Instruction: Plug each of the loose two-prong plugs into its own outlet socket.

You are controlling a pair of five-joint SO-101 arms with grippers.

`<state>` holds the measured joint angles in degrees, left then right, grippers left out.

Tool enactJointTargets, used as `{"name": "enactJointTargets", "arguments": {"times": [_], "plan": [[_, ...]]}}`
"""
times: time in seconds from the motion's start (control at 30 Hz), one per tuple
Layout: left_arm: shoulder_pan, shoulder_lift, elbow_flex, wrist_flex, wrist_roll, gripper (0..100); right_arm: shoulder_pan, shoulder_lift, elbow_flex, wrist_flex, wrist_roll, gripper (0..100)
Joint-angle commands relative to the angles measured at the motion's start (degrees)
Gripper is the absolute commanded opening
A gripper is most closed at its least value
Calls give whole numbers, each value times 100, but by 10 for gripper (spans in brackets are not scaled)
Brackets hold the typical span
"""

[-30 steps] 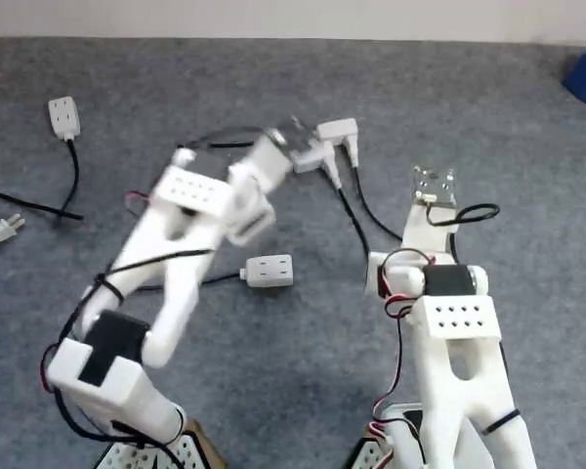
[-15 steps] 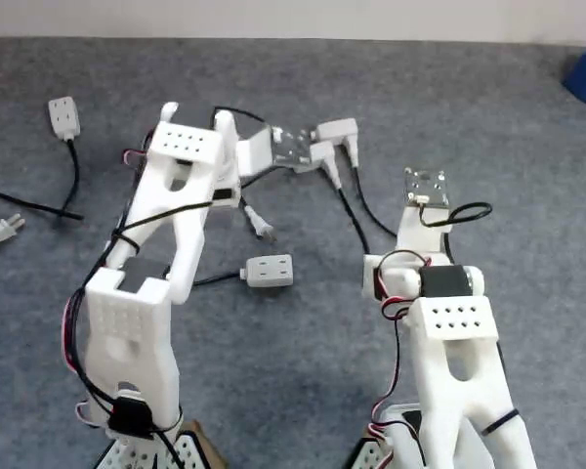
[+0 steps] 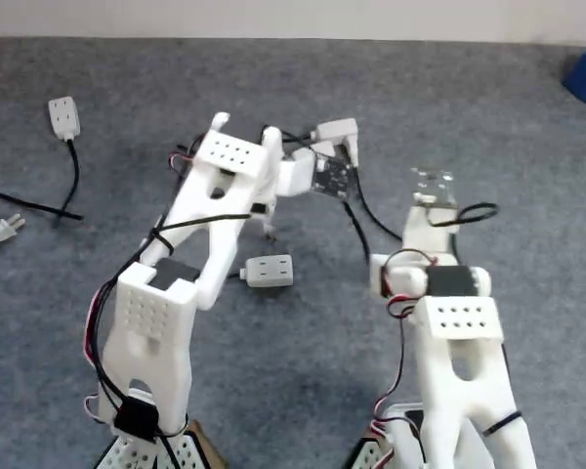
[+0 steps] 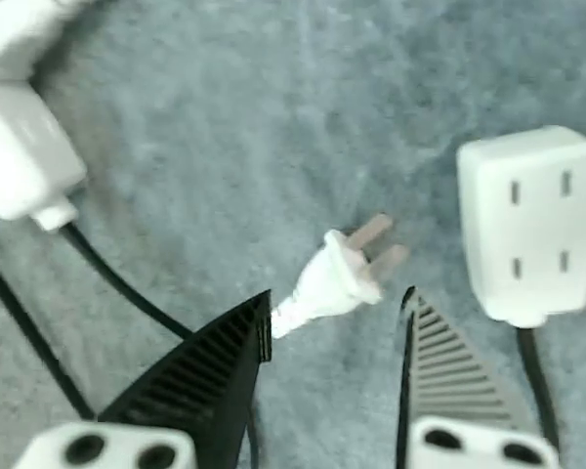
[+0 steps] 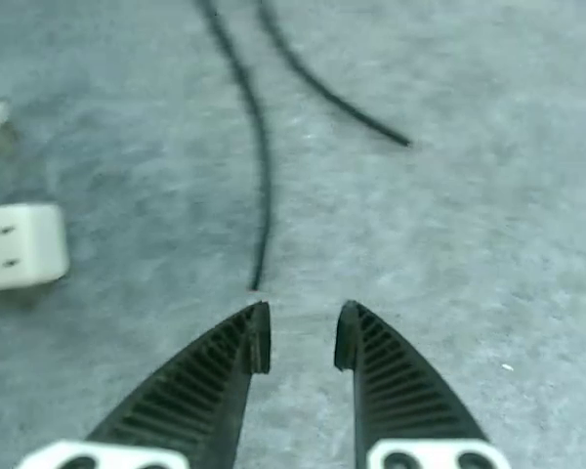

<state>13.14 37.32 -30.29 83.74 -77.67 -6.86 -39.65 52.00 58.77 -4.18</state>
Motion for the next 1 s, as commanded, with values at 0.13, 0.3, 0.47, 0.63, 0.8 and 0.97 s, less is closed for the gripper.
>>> {"name": "enactJointTargets", "arguments": {"times": [0.13,0.3,0.47,0.63,0.8,0.97], "plan": [[-84,629,-224,-299,-747,214,303,-163,-31,-48,53,120],[-286,1112,-646,-378,-756,213,295,-163,-31,-48,53,120],[-312,1253,-980,-369,-747,132,110,-163,-31,-48,53,120],[-321,1235,-989,-378,-738,50,48,-154,-31,-31,53,120],[-435,1262,-1165,-404,-545,70,48,-154,-31,-22,53,120],[-532,1270,-1191,-501,-545,102,48,-154,-31,-22,53,120]]}}
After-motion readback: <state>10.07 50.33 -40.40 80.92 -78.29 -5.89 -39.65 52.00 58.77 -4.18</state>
